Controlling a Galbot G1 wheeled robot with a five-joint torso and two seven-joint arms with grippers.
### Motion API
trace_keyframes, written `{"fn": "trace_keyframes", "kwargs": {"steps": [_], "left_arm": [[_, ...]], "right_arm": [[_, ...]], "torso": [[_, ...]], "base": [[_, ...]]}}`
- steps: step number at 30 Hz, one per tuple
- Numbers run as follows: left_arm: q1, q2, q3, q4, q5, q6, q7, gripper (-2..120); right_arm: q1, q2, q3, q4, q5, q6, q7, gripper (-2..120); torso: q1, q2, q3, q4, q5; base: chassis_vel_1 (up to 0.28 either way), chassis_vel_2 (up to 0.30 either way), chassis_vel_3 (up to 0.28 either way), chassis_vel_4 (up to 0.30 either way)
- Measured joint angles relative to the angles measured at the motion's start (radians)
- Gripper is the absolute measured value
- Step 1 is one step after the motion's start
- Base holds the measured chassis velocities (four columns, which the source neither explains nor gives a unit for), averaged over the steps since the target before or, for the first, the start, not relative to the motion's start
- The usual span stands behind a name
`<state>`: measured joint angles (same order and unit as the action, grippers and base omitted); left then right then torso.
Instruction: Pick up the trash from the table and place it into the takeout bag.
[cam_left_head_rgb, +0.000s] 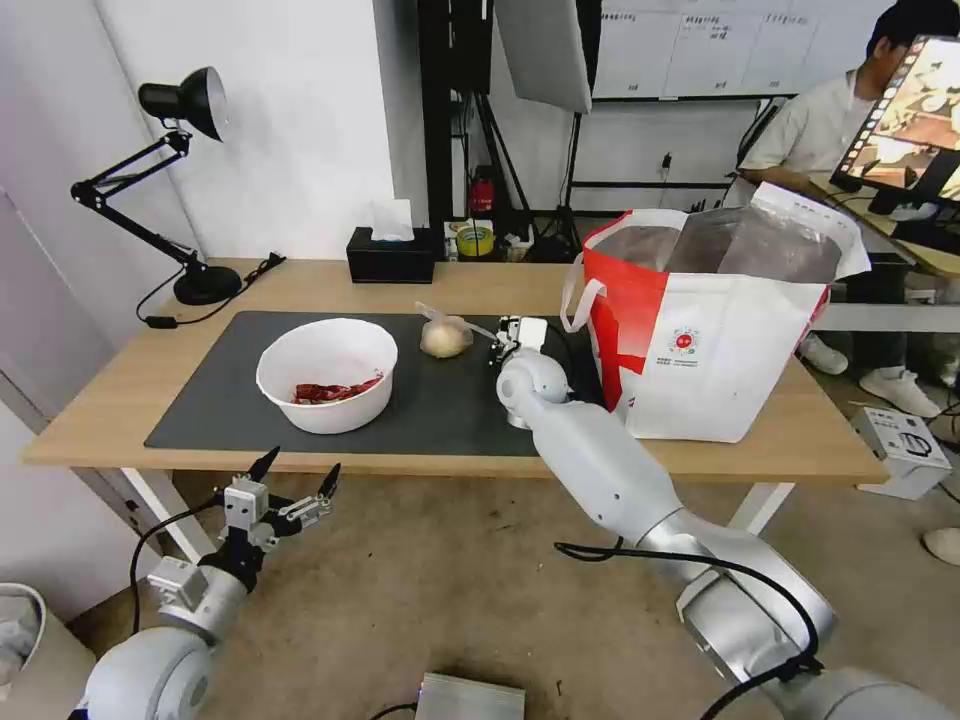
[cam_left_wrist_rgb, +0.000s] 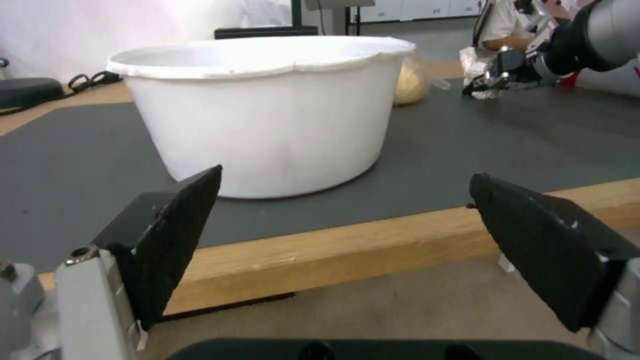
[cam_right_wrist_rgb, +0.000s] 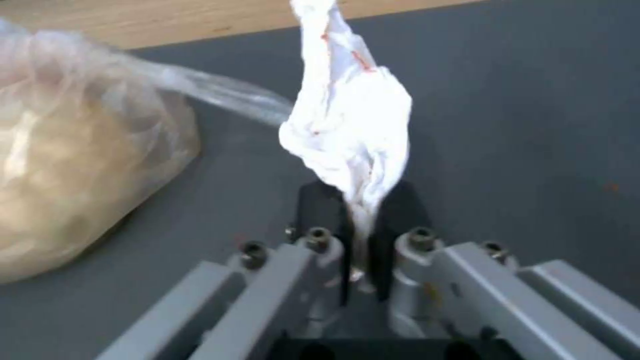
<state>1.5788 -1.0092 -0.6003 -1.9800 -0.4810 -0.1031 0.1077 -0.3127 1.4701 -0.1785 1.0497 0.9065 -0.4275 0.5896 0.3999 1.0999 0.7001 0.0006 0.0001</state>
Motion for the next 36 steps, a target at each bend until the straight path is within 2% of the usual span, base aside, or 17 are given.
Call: {"fn": "trace_keyframes", "kwargs": {"steps": [1,5,7,8,9,10,11,14,15,18,19,22,23,26,27,30,36], "left_arm": [[0.002,0.0,-0.002,-0.003,0.0,0.0,0.0,100],[0.003,-0.001,-0.003,-0.007,0.0,0.0,-0.001,100],[0.005,-0.005,-0.002,-0.015,0.001,0.0,-0.002,100],[0.005,-0.005,-0.002,-0.015,0.001,0.0,-0.002,100],[0.008,-0.006,-0.002,-0.02,0.001,0.0,-0.002,100],[0.01,-0.006,-0.003,-0.022,0.001,0.0,-0.003,100],[0.01,-0.006,-0.003,-0.022,0.001,0.0,-0.003,100],[0.014,-0.005,-0.005,-0.03,0.002,0.001,-0.003,100],[0.014,-0.005,-0.005,-0.03,0.002,0.001,-0.003,100],[0.018,0.0,-0.007,-0.038,0.002,0.004,-0.004,100],[0.018,0.0,-0.007,-0.038,0.002,0.004,-0.004,100],[0.019,0.0,-0.004,-0.042,0.004,0.005,-0.006,100],[0.019,0.0,-0.004,-0.042,0.004,0.005,-0.006,100],[0.014,-0.001,0.008,-0.044,0.011,0.007,-0.016,100],[0.014,-0.001,0.008,-0.044,0.011,0.007,-0.016,100],[0.004,-0.004,0.018,-0.047,0.015,0.009,-0.026,100],[0.003,-0.007,0.024,-0.059,0.018,0.015,-0.027,100]], "right_arm": [[-0.001,-0.006,-0.007,0.011,0.003,0.0,-0.005,1],[-0.002,-0.019,-0.017,0.031,0.006,0.001,-0.016,0],[-0.014,-0.079,-0.044,0.14,0.045,-0.004,-0.001,0],[-0.014,-0.079,-0.044,0.14,0.045,-0.004,-0.001,0],[-0.033,-0.138,-0.06,0.236,0.082,-0.014,0.013,0],[-0.044,-0.165,-0.065,0.281,0.099,-0.019,0.017,0],[-0.044,-0.165,-0.065,0.281,0.099,-0.019,0.017,0],[-0.085,-0.254,-0.069,0.424,0.143,-0.031,0.019,0],[-0.085,-0.254,-0.069,0.424,0.143,-0.031,0.019,0],[-0.147,-0.362,-0.038,0.609,0.189,-0.033,-0.005,0],[-0.147,-0.362,-0.038,0.609,0.189,-0.033,-0.005,0],[-0.184,-0.449,0.016,0.745,0.204,-0.01,-0.037,0],[-0.184,-0.449,0.016,0.745,0.204,-0.01,-0.037,0],[-0.197,-0.532,0.08,0.841,0.209,0.021,-0.048,0],[-0.197,-0.532,0.08,0.841,0.209,0.021,-0.048,0],[-0.203,-0.609,0.145,0.898,0.171,0.078,-0.06,0],[-0.208,-0.678,0.209,0.9,0.061,0.186,-0.1,0]], "torso": [[0.0,0.0,0.0,0.0002,0.0002],[0.0,0.0,0.0,0.0003,0.0002],[0.0,0.0,0.0,-0.0001,0.0003],[0.0,0.0,0.0,-0.0001,0.0003],[0.0,0.0,0.0,-0.0004,0.0002],[0.0,0.0,0.0,-0.0005,0.0001],[0.0,0.0,0.0,-0.0005,0.0001],[0.0,0.0,0.0,-0.0006,0.0002],[0.0,0.0,0.0,-0.0006,0.0002],[0.0,0.0,0.0,-0.0007,0.0002],[0.0,0.0,0.0,-0.0007,0.0002],[0.0,0.0,0.0,-0.0006,0.0002],[0.0,0.0,0.0,-0.0006,0.0002],[0.0,0.0,0.0,-0.0006,0.0003],[0.0,0.0,0.0,-0.0006,0.0003],[0.0,0.0,0.0,-0.0007,0.0002],[0.0,0.0,0.0,-0.0007,0.0001]], "base": [[0.0,0.0,0.0,0.0],[0.0,0.0,0.0,0.0],[0.0,0.0,0.0,0.0],[0.0,0.0,0.0,0.0],[0.0,0.0,0.0,0.0],[0.0,0.0,0.0,0.0],[0.0,0.0,0.0,0.0],[0.0,0.0,0.0,0.0],[0.0,0.0,0.0,0.0],[0.0,0.0,0.0,0.0],[0.0,0.0,0.0,0.0],[0.0,0.0,0.0,0.0],[0.0,0.0,0.0,0.0],[0.0,0.0,0.0,0.0],[0.0,0.0,0.0,0.0],[0.0,0.0,0.0,0.0],[0.0,0.0,0.0,0.0]]}}
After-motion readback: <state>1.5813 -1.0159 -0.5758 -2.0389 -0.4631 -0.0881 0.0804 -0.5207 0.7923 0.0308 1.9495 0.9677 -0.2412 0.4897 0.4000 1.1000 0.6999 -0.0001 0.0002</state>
